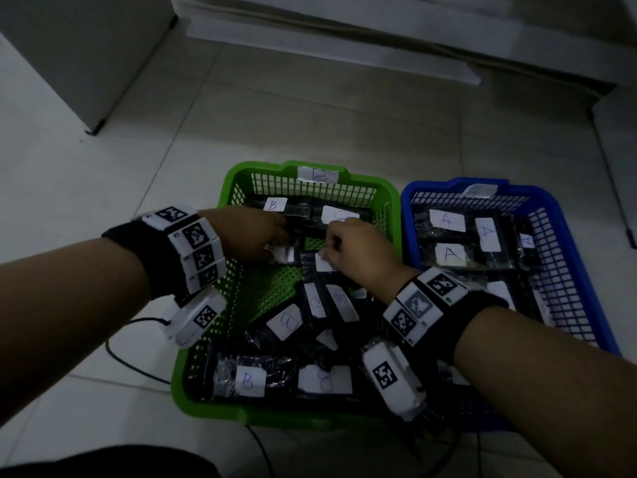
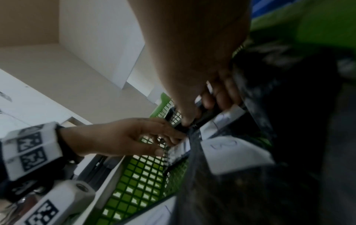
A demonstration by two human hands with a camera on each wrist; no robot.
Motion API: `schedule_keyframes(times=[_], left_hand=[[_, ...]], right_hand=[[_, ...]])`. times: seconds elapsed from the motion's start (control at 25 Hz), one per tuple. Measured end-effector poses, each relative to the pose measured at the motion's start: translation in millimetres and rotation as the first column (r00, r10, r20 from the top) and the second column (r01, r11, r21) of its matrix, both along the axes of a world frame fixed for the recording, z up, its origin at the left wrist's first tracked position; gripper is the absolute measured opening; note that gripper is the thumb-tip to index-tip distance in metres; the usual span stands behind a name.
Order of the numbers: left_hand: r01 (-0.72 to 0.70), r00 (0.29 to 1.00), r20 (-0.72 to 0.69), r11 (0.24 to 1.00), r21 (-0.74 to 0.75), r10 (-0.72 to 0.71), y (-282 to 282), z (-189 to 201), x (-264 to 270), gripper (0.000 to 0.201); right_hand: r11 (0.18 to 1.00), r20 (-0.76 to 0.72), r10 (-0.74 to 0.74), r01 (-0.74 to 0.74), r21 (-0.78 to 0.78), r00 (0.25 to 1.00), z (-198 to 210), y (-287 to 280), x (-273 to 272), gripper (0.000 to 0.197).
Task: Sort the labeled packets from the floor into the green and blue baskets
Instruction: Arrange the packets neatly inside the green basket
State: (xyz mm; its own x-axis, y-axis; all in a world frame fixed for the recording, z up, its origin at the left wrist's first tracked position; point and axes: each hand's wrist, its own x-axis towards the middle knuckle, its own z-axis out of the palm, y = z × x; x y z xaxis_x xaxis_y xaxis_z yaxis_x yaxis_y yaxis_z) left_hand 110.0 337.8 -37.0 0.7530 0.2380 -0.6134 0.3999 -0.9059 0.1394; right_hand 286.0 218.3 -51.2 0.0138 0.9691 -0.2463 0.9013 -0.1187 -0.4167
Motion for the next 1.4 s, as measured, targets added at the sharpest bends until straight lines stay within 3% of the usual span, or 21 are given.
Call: schedule_keyframes(times=[0.12, 0.24, 0.36, 0.44, 0.56, 0.64, 0.72, 0.8, 0.88, 1.0, 1.08, 1.16, 1.2, 1.28, 1.4], left_hand=[[-0.008, 1.0, 0.016, 1.0, 0.029, 0.008, 1.6, 2.3, 0.1, 0.048], [-0.017, 0.99, 0.139, 0.999, 0.029, 0.013, 1.1, 9.8, 2.4, 0.031], [-0.003, 0.974, 0.225, 0.998, 0.069, -0.013, 3.0, 11.7, 1.1, 0.027], [-0.01, 0.98, 0.198, 0.994, 0.105, -0.011, 4.5, 10.1, 0.9, 0.036], [-0.07, 0.991, 0.126, 0.984, 0.161, 0.05, 1.1, 11.1, 4.2, 0.044], [-0.089, 0.99, 0.115, 0.993, 0.073, 0.08, -8.5, 13.5, 7.7, 0.034], [-0.151, 0.987, -0.086, 0.975, -0.162, 0.139, -23.6, 13.8, 9.5, 0.04], [-0.246, 0.947, -0.293, 0.891, -0.382, 0.136, -39.9, 8.4, 9.3, 0.044], [-0.298, 0.935, -0.318, 0.835, -0.462, 0.157, -49.2, 3.9, 8.5, 0.045], [-0.373, 0.922, -0.272, 0.823, -0.428, 0.277, -41.8, 11.5, 8.3, 0.037], [-0.354, 0.931, -0.18, 0.909, -0.221, 0.318, -26.0, 24.0, 6.5, 0.04], [-0.347, 0.937, -0.041, 0.938, -0.002, 0.347, -10.1, 32.1, 2.7, 0.041], [-0.366, 0.931, 0.024, 0.93, 0.045, 0.365, -3.2, 32.0, 0.8, 0.04], [-0.394, 0.916, 0.115, 0.916, 0.075, 0.385, 1.1, 28.6, -1.7, 0.039], [-0.379, 0.909, 0.221, 0.921, 0.09, 0.353, -2.2, 18.1, -3.6, 0.035]], right_hand=[[0.967, 0.033, 0.192, -0.184, -0.178, 0.981, 5.5, 1.4, -5.2, 0.025], [0.968, 0.128, 0.175, -0.147, -0.206, 0.976, 2.1, 5.8, -3.5, 0.032], [0.956, 0.06, 0.23, -0.213, -0.202, 0.971, 7.5, 6.2, -5.7, 0.03], [0.916, 0.044, 0.309, -0.285, -0.282, 0.95, 10.7, 5.2, -8.9, 0.028], [0.901, 0.082, 0.3, -0.254, -0.352, 0.95, 11.9, 0.8, -12.9, 0.035], [0.867, 0.096, 0.333, -0.264, -0.423, 0.938, 15.3, -2.1, -14.8, 0.046], [0.833, 0.117, 0.388, -0.293, -0.469, 0.914, 21.0, -2.7, -16.6, 0.05], [0.851, 0.099, 0.363, -0.286, -0.441, 0.927, 26.8, 0.4, -15.7, 0.039], [0.873, 0.103, 0.306, -0.236, -0.427, 0.946, 32.4, 5.9, -9.5, 0.039], [0.971, 0.027, 0.068, -0.06, -0.231, 0.997, 36.3, 13.1, 4.8, 0.044], [0.99, -0.172, -0.14, 0.139, -0.017, 0.975, 38.0, 17.4, 8.7, 0.038], [0.961, -0.275, -0.148, 0.204, 0.188, 0.95, 36.4, 19.7, 4.5, 0.029], [0.948, -0.226, -0.08, 0.145, 0.285, 0.971, 34.5, 19.1, -0.1, 0.025], [0.897, 0.029, 0.127, -0.127, 0.423, 0.992, 25.4, 15.2, -11.4, 0.028], [0.82, 0.288, 0.282, -0.386, 0.422, 0.915, 7.4, 8.0, -20.9, 0.042]])
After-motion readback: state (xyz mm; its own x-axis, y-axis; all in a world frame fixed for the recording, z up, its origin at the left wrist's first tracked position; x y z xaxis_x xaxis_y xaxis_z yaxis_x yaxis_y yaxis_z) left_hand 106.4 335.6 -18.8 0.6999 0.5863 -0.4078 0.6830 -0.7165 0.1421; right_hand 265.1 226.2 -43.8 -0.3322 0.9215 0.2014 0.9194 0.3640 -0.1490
